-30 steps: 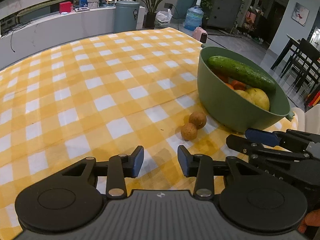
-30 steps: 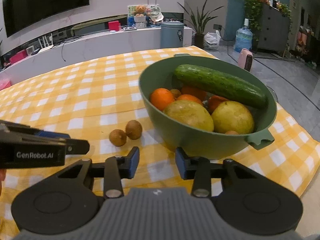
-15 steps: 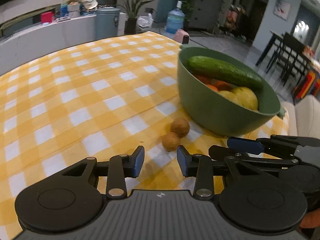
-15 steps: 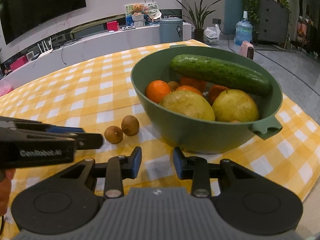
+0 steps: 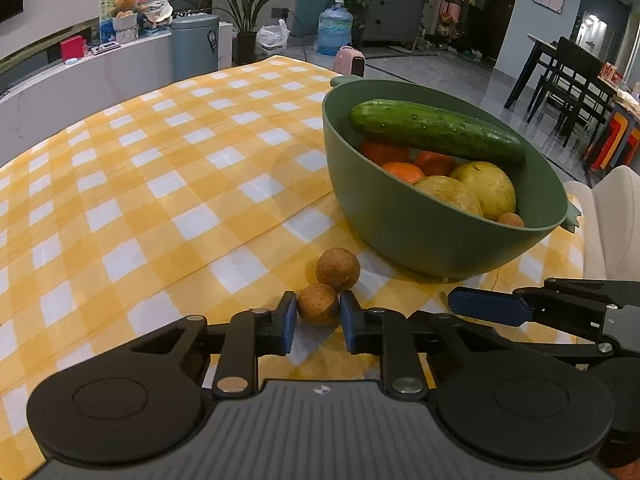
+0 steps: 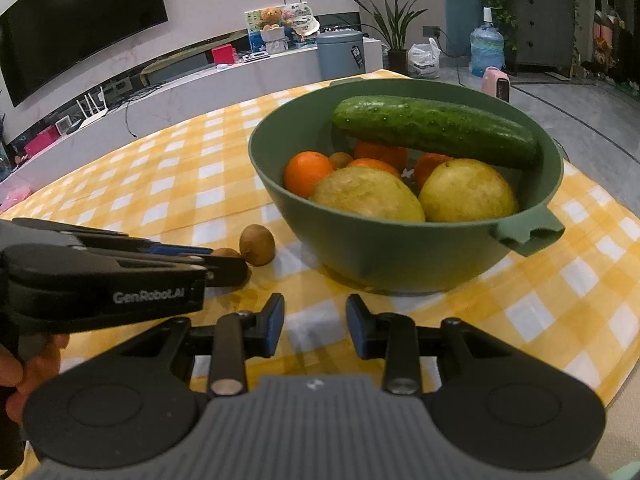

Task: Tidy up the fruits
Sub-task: 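Grasp a kiwi with the left tool while the right tool grasps the other kiwi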

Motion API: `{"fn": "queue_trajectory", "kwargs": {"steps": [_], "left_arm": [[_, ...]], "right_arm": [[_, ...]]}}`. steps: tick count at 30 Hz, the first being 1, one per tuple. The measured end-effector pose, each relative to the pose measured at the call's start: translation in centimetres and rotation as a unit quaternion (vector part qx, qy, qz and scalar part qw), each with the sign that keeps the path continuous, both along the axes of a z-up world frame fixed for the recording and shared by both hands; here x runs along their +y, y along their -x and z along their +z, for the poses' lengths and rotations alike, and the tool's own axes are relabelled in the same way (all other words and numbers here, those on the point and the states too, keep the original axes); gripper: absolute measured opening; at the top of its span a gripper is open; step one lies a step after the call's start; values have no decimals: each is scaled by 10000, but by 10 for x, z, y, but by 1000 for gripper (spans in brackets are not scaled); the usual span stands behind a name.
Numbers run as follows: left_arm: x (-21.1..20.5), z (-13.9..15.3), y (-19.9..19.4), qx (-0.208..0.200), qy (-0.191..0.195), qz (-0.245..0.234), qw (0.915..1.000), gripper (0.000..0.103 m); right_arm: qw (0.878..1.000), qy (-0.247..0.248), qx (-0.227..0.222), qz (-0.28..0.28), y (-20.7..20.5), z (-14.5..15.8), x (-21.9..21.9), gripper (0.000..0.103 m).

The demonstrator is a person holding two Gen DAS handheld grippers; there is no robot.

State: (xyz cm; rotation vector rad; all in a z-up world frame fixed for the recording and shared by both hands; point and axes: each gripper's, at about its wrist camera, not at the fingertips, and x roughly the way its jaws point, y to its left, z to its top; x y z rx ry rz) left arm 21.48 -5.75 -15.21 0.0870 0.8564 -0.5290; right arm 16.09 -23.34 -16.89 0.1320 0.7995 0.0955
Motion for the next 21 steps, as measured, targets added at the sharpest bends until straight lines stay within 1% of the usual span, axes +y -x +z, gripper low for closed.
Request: {"fn": "queue_trajectory", "kwargs": {"steps": [4, 8, 12, 17, 21], "left_arm": [[9, 4, 3, 57, -35, 233, 9997, 25], [34, 13, 4, 212, -14, 689, 9974, 25], [60, 22, 8, 220, 115, 1064, 9940, 25], [76, 24, 15, 74, 150, 1250, 9920, 25], [87, 22, 16, 58, 285, 1321, 9908, 25]], "right_arm": [[9999, -55, -56, 79, -1, 0, 7, 32], [9997, -85, -212, 88, -3, 0, 22, 32], [9992, 129, -347, -124, -10, -2, 43, 32], [9978, 331, -352, -445, -22, -7, 61, 32], [9955, 522, -495, -621, -29, -7, 70, 32]]}}
